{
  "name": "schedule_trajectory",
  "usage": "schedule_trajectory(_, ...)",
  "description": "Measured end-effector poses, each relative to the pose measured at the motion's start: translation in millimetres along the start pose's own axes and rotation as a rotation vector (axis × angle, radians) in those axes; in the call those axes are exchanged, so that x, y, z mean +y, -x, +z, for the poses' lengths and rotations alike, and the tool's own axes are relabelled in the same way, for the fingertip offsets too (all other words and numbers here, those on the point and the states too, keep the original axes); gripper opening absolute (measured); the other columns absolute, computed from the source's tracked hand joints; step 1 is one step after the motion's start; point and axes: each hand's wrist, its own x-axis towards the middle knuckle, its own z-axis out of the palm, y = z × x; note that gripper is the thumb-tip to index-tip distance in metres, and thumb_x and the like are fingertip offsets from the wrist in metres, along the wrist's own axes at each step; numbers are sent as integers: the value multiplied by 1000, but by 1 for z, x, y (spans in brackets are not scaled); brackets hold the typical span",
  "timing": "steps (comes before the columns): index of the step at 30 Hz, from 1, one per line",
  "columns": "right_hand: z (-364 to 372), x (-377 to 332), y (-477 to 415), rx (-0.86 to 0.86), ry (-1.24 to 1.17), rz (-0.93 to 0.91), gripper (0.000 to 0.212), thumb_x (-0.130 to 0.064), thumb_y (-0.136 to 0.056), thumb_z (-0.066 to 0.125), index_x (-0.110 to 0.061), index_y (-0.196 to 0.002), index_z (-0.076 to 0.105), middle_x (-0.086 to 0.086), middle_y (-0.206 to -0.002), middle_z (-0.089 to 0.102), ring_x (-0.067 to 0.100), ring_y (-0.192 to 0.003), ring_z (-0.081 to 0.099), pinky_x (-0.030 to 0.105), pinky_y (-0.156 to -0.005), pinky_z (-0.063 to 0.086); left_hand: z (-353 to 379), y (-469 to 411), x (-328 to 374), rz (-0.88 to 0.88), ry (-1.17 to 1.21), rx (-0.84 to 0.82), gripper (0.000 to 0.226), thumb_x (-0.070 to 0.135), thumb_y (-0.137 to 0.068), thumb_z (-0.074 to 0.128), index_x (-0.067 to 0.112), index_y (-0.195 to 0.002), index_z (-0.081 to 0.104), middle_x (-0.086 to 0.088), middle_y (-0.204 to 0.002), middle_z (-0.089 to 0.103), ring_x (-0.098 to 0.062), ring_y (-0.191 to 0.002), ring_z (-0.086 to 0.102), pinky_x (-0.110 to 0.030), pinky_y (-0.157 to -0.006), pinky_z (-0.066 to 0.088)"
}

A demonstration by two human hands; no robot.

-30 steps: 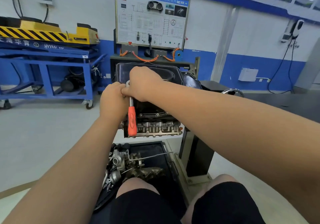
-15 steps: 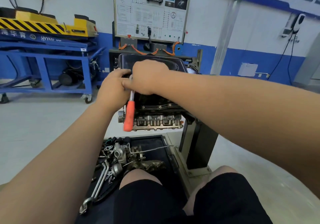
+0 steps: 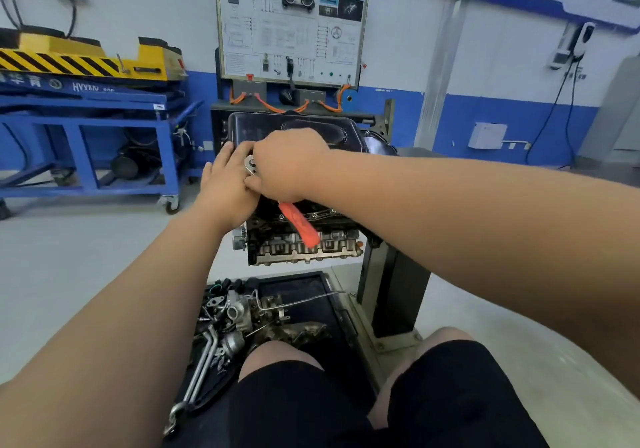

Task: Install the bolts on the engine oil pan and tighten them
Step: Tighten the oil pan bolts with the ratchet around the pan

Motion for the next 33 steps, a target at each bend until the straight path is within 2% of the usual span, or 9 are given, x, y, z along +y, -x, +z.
schedule_trajectory(3, 5, -6, 4, -21, 38, 30, 44, -48, -97, 32, -18, -114, 60, 3, -87, 51, 21, -73, 42, 35, -55, 29, 4, -4, 2, 3, -121, -15, 70, 9, -85, 47, 24, -149, 23, 7, -157, 13, -23, -147, -4, -52, -117, 7)
schedule_trajectory(5, 0, 0, 4, -26, 78, 7, 40, -45, -97, 36, -18, -115, 59, 3, -91, 55, 22, -75, 45, 36, -57, 31, 5, -3, 6, 10, -130, 14, 61, 12, -87, 46, 22, -146, 31, 3, -157, 13, -27, -146, -3, -53, -116, 8)
schedule_trajectory(9, -13, 10, -2, 22, 318, -127, 28, -29, -97, 46, -22, -120, 59, 4, -124, 56, 27, -118, 46, 40, -88, 35, 6, -1, 18, -29, -72, 31, 48, 24, -98, 38, 12, -145, 35, -5, -159, 10, -35, -145, -5, -50, -116, 4)
schedule_trajectory(11, -17, 7, -3, 65, 380, -191, 28, -24, -97, 45, -20, -123, 58, 6, -128, 53, 28, -121, 44, 42, -96, 34, 6, -2, 17, -27, -112, -2, 46, 24, -98, 36, 12, -142, 39, -7, -159, 12, -36, -145, -4, -52, -116, 9)
schedule_trajectory(14, -17, 1, 1, 23, 321, -194, 22, -24, -97, 44, -22, -115, 57, 2, -115, 61, 25, -105, 55, 37, -85, 37, 3, -3, 10, -54, -43, -8, 50, 20, -94, 41, 19, -143, 36, -7, -158, 15, -30, -146, 1, -51, -116, 14)
schedule_trajectory(19, -14, -12, 5, -177, -116, 143, 36, -36, -97, 37, -22, -123, 56, 1, -118, 59, 24, -96, 53, 36, -69, 33, 3, -4, 4, -258, 296, 49, 76, 14, -90, 59, 22, -152, 17, -6, -161, 6, -29, -147, 8, -45, -118, 13)
schedule_trajectory(23, -24, -1, 2, -120, 91, -35, 21, -27, -95, 47, -25, -112, 58, -1, -116, 59, 22, -102, 53, 37, -80, 39, 6, -6, 2, -67, 3, -18, 64, 22, -93, 47, 28, -151, 20, -1, -161, 3, -27, -147, -2, -50, -117, 12)
schedule_trajectory(28, -21, -4, -2, 55, 364, -259, 26, -19, -97, 45, -20, -116, 62, 1, -123, 59, 25, -119, 44, 38, -95, 32, 5, -8, 3, -92, -135, -56, 56, 28, -94, 39, 21, -149, 27, -13, -157, 15, -36, -142, 5, -52, -112, 20)
schedule_trajectory(33, -17, -12, 5, -184, -67, 114, 38, -32, -92, 44, -24, -128, 52, -3, -117, 59, 21, -98, 53, 36, -76, 34, 4, -5, -1, -222, 89, -88, 82, 19, -86, 53, 46, -149, 8, -1, -160, -13, -38, -143, 11, -51, -114, 21)
